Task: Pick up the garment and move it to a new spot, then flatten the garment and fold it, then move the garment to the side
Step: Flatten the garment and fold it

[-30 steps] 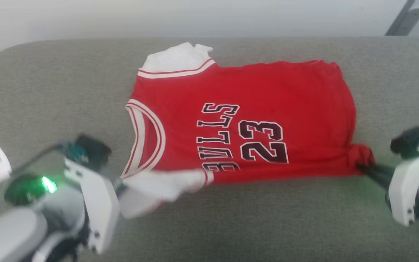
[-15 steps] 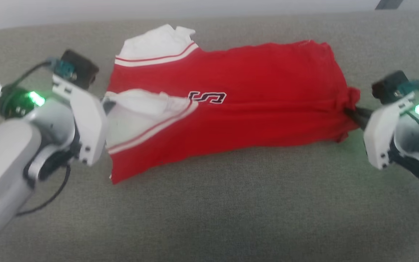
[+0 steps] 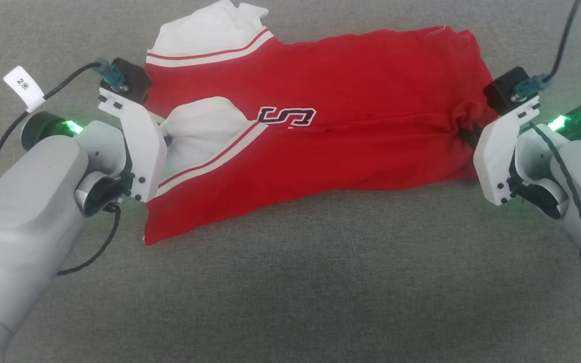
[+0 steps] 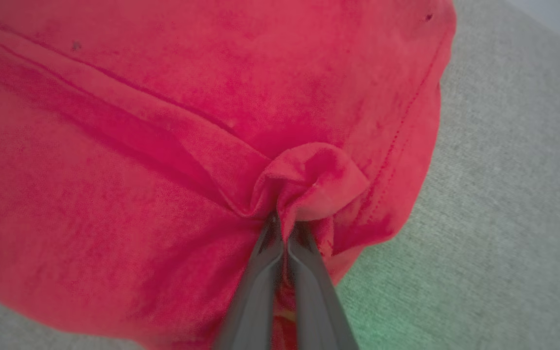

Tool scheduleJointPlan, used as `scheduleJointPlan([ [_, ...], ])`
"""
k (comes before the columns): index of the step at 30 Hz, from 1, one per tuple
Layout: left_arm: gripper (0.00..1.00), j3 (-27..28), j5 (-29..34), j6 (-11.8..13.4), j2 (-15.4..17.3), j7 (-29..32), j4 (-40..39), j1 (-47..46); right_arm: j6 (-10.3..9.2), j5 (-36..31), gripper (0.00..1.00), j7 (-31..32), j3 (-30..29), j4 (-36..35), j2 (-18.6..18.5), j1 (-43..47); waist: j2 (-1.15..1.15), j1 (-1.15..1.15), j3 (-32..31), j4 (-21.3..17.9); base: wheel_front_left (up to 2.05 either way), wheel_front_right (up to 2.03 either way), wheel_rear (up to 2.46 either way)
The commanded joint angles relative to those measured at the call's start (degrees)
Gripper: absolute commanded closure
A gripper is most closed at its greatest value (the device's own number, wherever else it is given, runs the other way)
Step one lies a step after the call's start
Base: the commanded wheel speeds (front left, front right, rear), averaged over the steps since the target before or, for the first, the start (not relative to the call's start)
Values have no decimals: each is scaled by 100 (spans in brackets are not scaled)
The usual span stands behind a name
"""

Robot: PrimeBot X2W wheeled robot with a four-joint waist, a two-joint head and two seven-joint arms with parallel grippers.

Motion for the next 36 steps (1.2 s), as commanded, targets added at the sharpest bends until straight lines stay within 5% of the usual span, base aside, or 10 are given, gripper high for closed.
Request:
scheduleJointPlan([
  [1,84,-17,-35,-61,-64,8,172,-100,-7,28,93,86,109,82,77,31,0,0,13,0,0,0,0],
  [3,67,-47,-93,-116,-165,36,453,-139,-7,83,79,78,145,170,137,-26,0,0,20,-1,0,0,0],
  [4,50,-42,-139,-129,-220,9,561,-157,-7,102,65,104,179,205,163,-59,0,0,12,-1,0,0,0],
  [5,11,-28,-186,-155,-269,-15,650,-189,-7,124,57,121,214,225,173,-92,0,0,-4,-1,0,0,0],
  [6,0,-17,-237,-173,-293,-23,725,-218,-5,157,51,114,227,235,176,-117,0,0,-25,0,0,0,0],
  [8,0,-15,-305,-193,-341,-37,813,-304,-5,209,0,84,248,222,157,-163,0,0,-78,10,0,0,0],
  [21,0,14,-557,-134,-40,52,314,-126,-5,90,0,-1324,-313,181,-89,24,0,0,-499,38,0,0,0],
  [29,0,37,-954,619,442,826,-777,579,-5,-550,0,-2756,-1376,583,126,455,0,0,-613,-33,0,0,0],
  [36,0,125,-1255,1300,821,1154,-1627,1176,-5,-1210,0,-3103,-2494,621,426,863,0,0,-581,-133,0,0,0],
])
